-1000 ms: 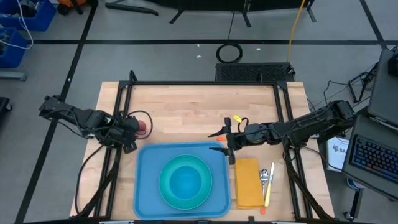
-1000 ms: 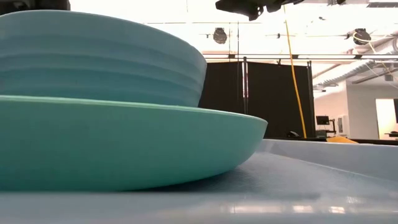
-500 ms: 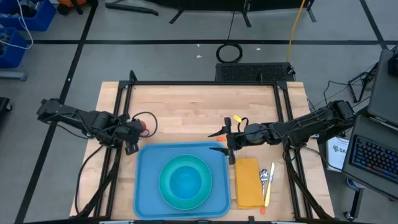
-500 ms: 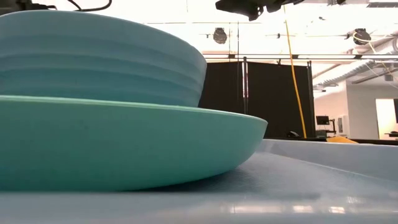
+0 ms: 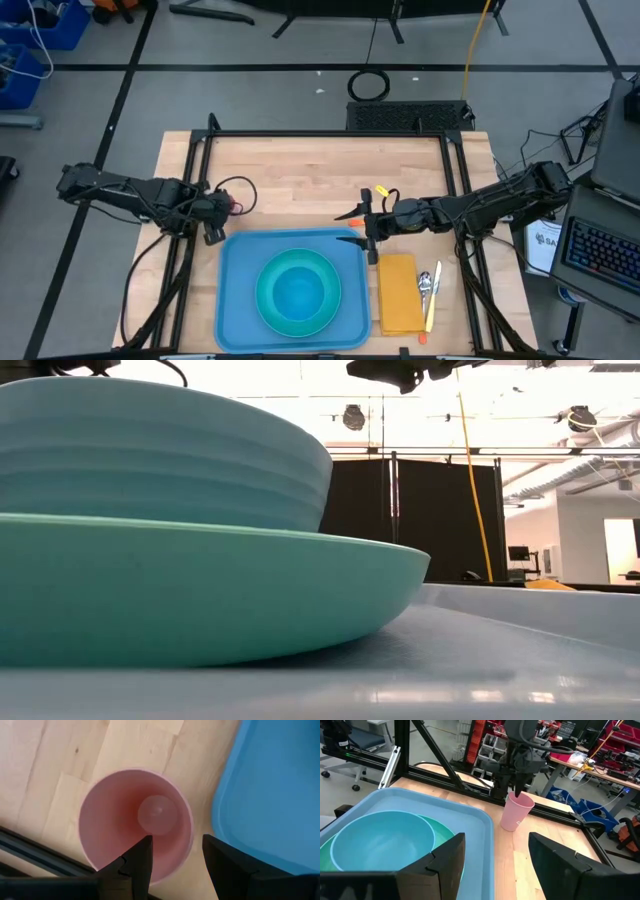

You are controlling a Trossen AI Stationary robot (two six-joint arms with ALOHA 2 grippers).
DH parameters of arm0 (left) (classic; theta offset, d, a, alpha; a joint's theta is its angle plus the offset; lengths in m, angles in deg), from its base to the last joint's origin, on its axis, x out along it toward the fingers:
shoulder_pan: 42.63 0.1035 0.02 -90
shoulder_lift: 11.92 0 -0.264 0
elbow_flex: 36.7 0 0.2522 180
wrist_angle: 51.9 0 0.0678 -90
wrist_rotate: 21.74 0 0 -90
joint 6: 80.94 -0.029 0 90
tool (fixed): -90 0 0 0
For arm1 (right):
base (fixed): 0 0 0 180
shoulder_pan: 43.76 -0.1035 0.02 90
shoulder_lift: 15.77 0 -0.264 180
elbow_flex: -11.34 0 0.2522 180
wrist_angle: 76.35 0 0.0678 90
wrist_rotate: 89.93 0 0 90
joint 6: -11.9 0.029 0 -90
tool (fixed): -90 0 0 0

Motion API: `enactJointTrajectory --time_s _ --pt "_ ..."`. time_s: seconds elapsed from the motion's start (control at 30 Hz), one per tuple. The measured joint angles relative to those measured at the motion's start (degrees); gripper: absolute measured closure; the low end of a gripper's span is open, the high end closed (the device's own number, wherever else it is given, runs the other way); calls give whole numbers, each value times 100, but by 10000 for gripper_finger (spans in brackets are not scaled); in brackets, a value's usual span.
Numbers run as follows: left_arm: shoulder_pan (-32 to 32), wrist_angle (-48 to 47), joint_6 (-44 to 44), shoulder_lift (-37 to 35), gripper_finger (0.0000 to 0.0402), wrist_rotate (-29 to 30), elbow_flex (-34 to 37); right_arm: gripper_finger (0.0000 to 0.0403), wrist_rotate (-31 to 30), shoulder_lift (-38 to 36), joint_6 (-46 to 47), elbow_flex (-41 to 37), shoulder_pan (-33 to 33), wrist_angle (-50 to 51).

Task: Set up tray
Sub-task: Put the pink cup on the serving tray to the top right of the light blue plate

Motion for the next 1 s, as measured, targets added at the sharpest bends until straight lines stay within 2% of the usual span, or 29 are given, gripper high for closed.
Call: enactJointTrajectory --time_s 0.5,0.67,0.93,1.0 --pt "553 29 -65 2 232 -358 0 193 0 0 -15 0 2 -2" --pt "647 114 -247 2 278 -373 0 193 0 0 -15 0 2 -2" --pt "705 158 -524 2 385 -436 0 193 -4 0 -17 0 2 -4" --pt "705 170 -603 2 392 -454 0 193 -7 0 -17 0 2 -2"
